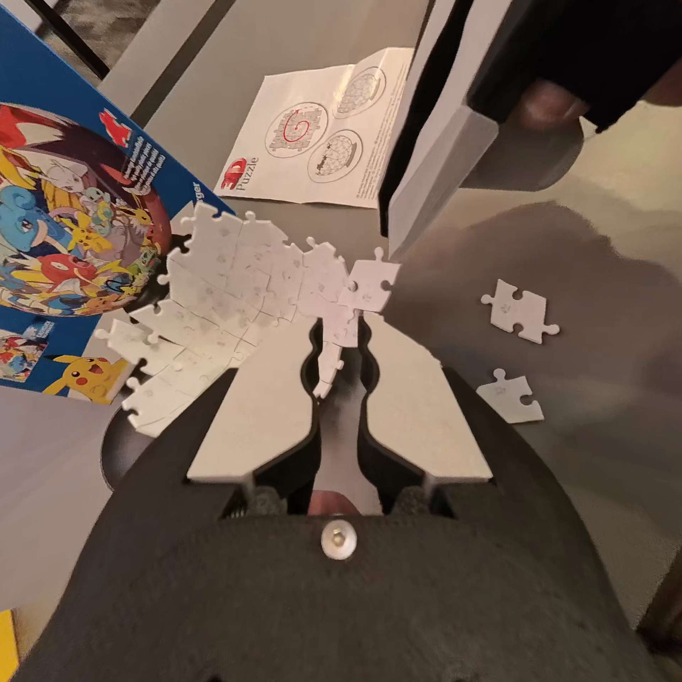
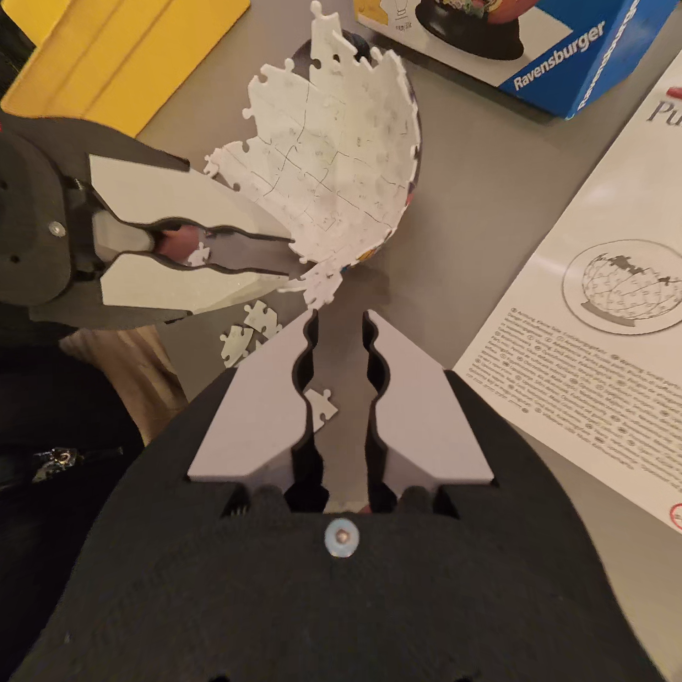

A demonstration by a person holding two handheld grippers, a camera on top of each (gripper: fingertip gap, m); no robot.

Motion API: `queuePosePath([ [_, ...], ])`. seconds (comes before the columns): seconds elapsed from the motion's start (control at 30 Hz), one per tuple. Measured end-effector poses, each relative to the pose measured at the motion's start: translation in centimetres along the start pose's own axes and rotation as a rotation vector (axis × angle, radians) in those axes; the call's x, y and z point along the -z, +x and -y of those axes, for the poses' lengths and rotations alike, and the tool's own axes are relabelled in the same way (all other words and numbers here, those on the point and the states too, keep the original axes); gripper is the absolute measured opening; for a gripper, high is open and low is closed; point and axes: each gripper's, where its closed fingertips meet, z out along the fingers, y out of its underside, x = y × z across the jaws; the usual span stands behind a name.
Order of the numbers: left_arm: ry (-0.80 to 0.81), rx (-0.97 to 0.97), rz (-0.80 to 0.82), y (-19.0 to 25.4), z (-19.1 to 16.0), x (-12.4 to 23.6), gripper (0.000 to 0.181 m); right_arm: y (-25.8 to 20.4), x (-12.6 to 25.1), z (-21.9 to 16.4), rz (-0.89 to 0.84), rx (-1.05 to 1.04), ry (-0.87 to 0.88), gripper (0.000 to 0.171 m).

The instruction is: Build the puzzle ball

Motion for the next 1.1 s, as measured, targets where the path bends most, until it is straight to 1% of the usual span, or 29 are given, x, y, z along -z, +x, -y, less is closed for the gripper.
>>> queuePosePath([
  [0.17, -0.031, -0.022, -0.008, 0.5, -0.8, -0.8, 0.017, 0.1, -0.5, 0.0, 0.035, -0.05, 0.018, 0.023],
  [0.4, -0.055, -0.051, -0.018, 1.4, -1.6, -1.7, 0.017, 0.6, -1.6, -1.8, -0.028, -0.006, -0.059, 0.021],
  [0.53, 0.005, -0.057, 0.008, 0.9, -0.6, -1.2, 0.013, 0.4, -1.8, -2.1, -0.057, 0.029, -0.069, 0.019],
  [0.7, -0.018, -0.045, 0.001, 0.6, -1.3, -1.5, 0.016, 0.5, -2.3, -1.7, -0.038, 0.031, -0.043, 0.018],
  [0.77, -0.011, -0.025, -0.008, 0.7, -1.4, -1.4, 0.015, 0.3, -2.5, -1.4, -0.024, 0.035, -0.025, 0.006],
  [0.8, -0.011, -0.016, -0.013, 0.7, -1.4, -1.5, 0.016, 0.2, -2.6, -1.3, -0.025, 0.038, -0.02, 0.003],
  [0.93, -0.007, -0.021, -0.017, 0.8, -1.4, -1.5, 0.016, 0.1, -2.8, -1.0, -0.009, 0.039, -0.012, 0.0],
  [1.1, -0.009, -0.043, -0.034, 1.2, -1.6, -1.7, 0.024, 0.1, -3.0, -1.3, -0.001, 0.04, -0.034, 0.0],
])
